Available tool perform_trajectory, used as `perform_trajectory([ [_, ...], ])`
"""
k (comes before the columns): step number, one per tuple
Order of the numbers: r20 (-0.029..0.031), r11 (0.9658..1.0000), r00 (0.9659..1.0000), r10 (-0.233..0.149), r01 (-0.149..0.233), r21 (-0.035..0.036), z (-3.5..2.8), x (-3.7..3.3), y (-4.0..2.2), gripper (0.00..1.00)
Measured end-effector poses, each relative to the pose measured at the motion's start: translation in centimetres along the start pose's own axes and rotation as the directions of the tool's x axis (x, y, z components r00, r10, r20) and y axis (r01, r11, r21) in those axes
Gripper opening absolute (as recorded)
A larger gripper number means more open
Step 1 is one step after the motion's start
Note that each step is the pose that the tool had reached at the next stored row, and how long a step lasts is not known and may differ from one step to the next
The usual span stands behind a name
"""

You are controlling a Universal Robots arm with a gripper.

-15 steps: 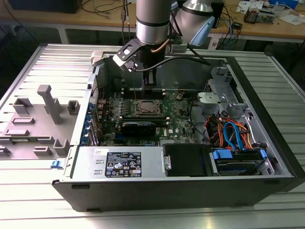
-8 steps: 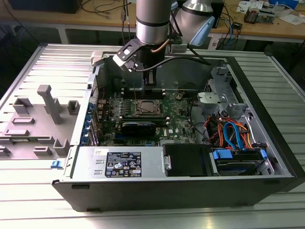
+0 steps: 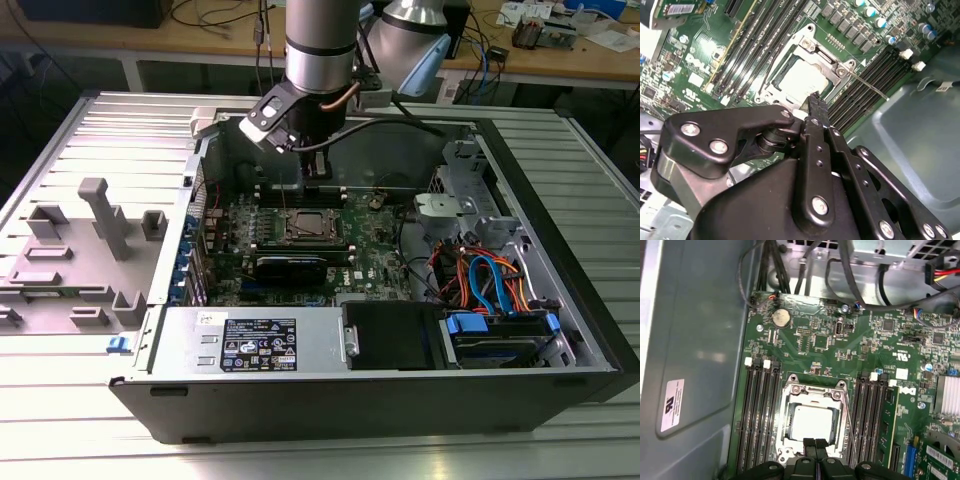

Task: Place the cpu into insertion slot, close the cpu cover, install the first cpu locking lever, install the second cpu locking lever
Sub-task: 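Install the first cpu locking lever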

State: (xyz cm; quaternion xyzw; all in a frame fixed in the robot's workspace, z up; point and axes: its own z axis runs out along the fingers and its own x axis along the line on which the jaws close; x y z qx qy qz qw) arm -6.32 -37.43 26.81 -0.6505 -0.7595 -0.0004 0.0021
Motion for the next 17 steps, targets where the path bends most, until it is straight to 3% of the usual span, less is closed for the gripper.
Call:
perform_trajectory([
  [3, 0.0001, 0.9989, 0.9989, -0.046, 0.046, 0.0002, 0.0, 0.0, -0.01, 0.11],
  [17, 0.0, 0.9988, 0.9988, -0.049, 0.049, 0.0002, 0.0, 0.0, -0.01, 0.11],
])
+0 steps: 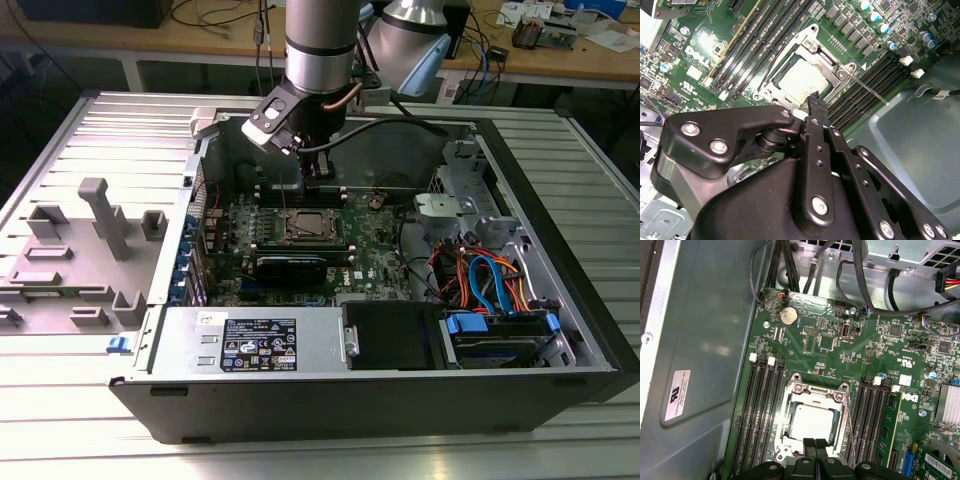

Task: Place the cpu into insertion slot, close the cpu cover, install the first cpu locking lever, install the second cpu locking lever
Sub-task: 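Install the first cpu locking lever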

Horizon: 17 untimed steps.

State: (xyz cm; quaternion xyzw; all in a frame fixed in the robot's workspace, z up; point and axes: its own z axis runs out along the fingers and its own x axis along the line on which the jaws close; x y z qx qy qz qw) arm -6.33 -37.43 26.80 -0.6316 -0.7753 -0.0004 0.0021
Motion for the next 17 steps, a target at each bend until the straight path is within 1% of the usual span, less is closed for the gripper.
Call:
perform_trajectory([
  [2, 0.0, 1.0, 1.0, -0.008, 0.008, 0.0, 0.0, 0.0, 0.0, 0.11],
  [3, 0.0001, 0.9998, 0.9998, -0.02, 0.02, 0.0001, 0.0, 0.0, 0.0, 0.11],
  [4, 0.0001, 0.9992, 0.9992, -0.041, 0.041, 0.0002, 0.0, 0.0, 0.0, 0.11],
  [5, 0.0002, 0.9975, 0.9975, -0.071, 0.071, 0.0003, 0.0, 0.0, 0.0, 0.11],
  [7, 0.0003, 0.9937, 0.9937, -0.112, 0.112, 0.0006, 0.0, 0.0, 0.0, 0.11],
  [9, 0.0003, 0.9877, 0.9877, -0.156, 0.156, 0.0007, 0.02, 0.0, 0.0, 0.11],
  [11, 0.0004, 0.9797, 0.9797, -0.201, 0.201, 0.0009, 0.03, 0.0, 0.0, 0.11],
  [12, 0.0004, 0.9741, 0.9741, -0.226, 0.226, 0.0009, 0.04, 0.0, 0.0, 0.11],
  [14, 0.0004, 0.9648, 0.9648, -0.263, 0.263, 0.0011, 0.06, 0.0, 0.0, 0.11],
  [15, 0.0005, 0.958, 0.958, -0.287, 0.287, 0.0012, 0.07, 0.0, 0.0, 0.11],
  [16, 0.0005, 0.9526, 0.9526, -0.304, 0.304, 0.0013, 0.08, 0.0, 0.0, 0.11],
  [17, 0.0005, 0.9432, 0.9432, -0.332, 0.332, 0.0014, 0.09, 0.0, 0.0, 0.11],
])
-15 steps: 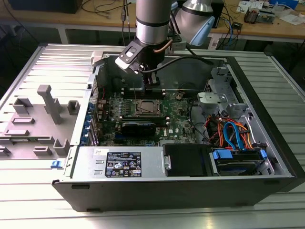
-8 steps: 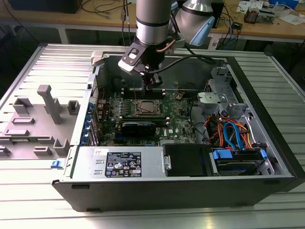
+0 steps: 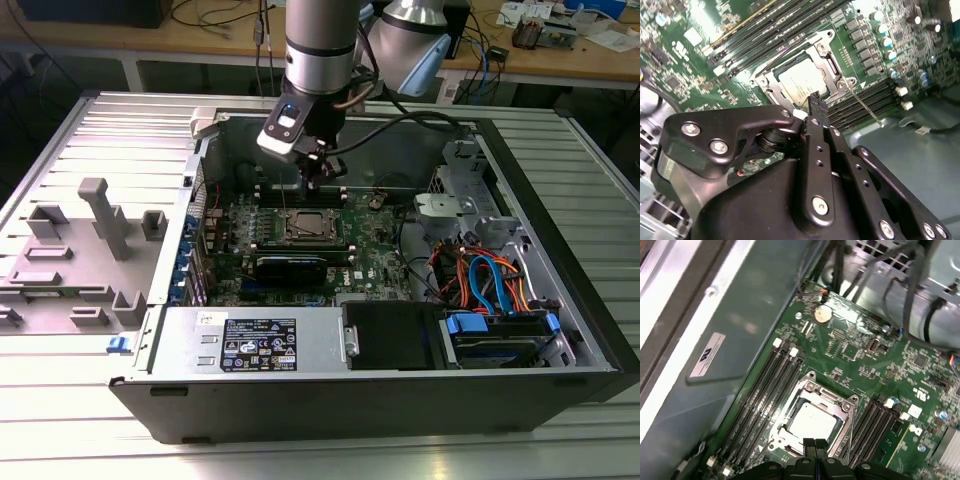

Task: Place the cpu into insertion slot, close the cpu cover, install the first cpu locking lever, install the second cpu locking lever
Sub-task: 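Install the first cpu locking lever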

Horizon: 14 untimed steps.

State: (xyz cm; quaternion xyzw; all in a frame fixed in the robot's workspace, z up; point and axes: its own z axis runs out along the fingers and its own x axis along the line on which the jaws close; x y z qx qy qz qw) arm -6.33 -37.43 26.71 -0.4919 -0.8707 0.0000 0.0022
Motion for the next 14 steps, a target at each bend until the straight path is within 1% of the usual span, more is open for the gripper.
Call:
perform_trajectory([
  [1, 0.0001, 0.9994, 0.9994, -0.036, 0.036, 0.0001, 0.02, 0.0, 0.0, 0.11],
  [3, 0.0002, 0.9974, 0.9974, -0.072, 0.072, 0.0003, 0.03, 0.0, 0.0, 0.11],
  [4, 0.0001, 0.9959, 0.9959, -0.09, 0.09, 0.0003, 0.04, 0.0, 0.0, 0.11],
  [6, 0.0003, 0.992, 0.992, -0.127, 0.127, 0.0005, 0.05, 0.0, 0.0, 0.11],
  [8, 0.0003, 0.9871, 0.9871, -0.16, 0.16, 0.0007, 0.05, 0.0, 0.0, 0.11],
  [10, 0.0004, 0.9801, 0.9801, -0.199, 0.199, 0.0008, 0.06, 0.0, 0.0, 0.11],
  [13, 0.0005, 0.9679, 0.9679, -0.251, 0.251, 0.001, 0.08, 0.0, 0.0, 0.11],
  [14, 0.0005, 0.9616, 0.9616, -0.274, 0.274, 0.0011, 0.08, 0.0, 0.0, 0.11],
])
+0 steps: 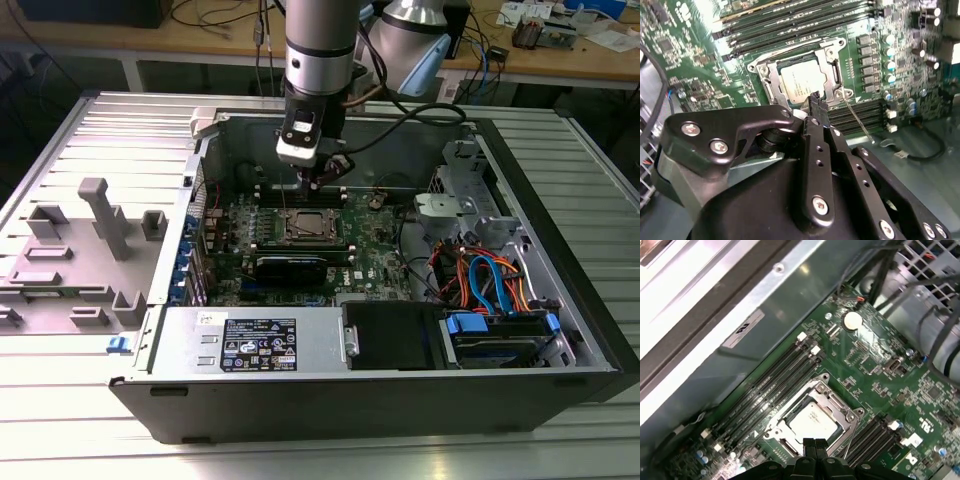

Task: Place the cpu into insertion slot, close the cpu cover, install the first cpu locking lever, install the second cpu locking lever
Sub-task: 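Install the first cpu locking lever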

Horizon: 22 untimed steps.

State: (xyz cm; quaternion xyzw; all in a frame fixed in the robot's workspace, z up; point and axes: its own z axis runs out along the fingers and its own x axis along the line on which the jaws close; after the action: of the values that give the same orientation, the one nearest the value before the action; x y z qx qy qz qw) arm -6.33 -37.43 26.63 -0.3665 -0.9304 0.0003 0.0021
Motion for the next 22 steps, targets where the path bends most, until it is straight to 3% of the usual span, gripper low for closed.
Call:
perform_trajectory([
  [3, 0.0, 0.9991, 0.9991, -0.043, 0.043, 0.0002, 0.0, 0.0, 0.0, 0.11],
  [22, 0.0001, 0.9984, 0.9984, -0.056, 0.056, 0.0002, 0.0, 0.0, 0.0, 0.11],
])
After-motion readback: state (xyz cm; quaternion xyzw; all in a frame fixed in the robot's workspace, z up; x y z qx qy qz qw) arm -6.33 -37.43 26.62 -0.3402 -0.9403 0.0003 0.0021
